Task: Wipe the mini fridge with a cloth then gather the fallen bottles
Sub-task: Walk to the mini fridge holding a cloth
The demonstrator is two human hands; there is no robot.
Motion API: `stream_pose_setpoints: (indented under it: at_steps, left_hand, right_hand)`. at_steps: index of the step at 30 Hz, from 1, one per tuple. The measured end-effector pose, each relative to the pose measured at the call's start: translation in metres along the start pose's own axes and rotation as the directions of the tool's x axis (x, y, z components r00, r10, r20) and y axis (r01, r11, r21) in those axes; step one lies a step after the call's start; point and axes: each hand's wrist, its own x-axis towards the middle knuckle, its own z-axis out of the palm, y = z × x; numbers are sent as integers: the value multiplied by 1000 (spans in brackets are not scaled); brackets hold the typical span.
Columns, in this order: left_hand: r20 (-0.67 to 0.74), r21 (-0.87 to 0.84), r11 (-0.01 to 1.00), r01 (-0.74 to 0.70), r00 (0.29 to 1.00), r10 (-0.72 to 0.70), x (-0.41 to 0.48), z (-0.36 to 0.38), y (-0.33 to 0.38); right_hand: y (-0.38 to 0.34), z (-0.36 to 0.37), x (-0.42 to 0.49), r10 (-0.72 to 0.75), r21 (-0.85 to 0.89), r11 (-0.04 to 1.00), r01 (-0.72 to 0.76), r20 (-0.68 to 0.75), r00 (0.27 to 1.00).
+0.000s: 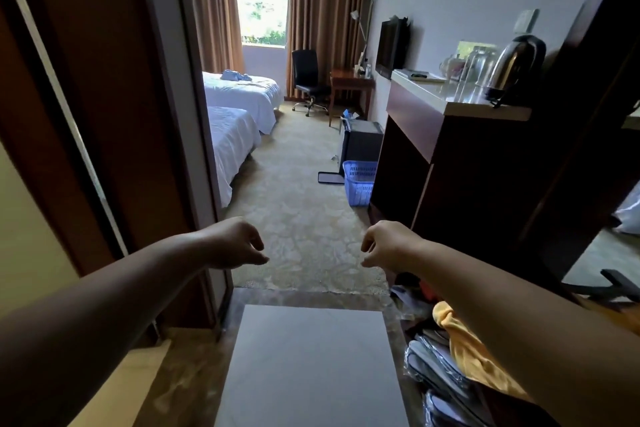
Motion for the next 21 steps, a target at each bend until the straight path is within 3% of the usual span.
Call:
stream_pose_setpoints:
  at_steps: [11,21]
  left_hand:
    - [-7,-42,999,9,1000,-9,176,-76,-83]
    - [14,63,998,-12,1000,11,316,-130,-130]
  right_hand:
    - [-55,-21,191,39,-50,998,-34,100,994]
    - [-79,-43,332,41,-3,999,-41,77,996]
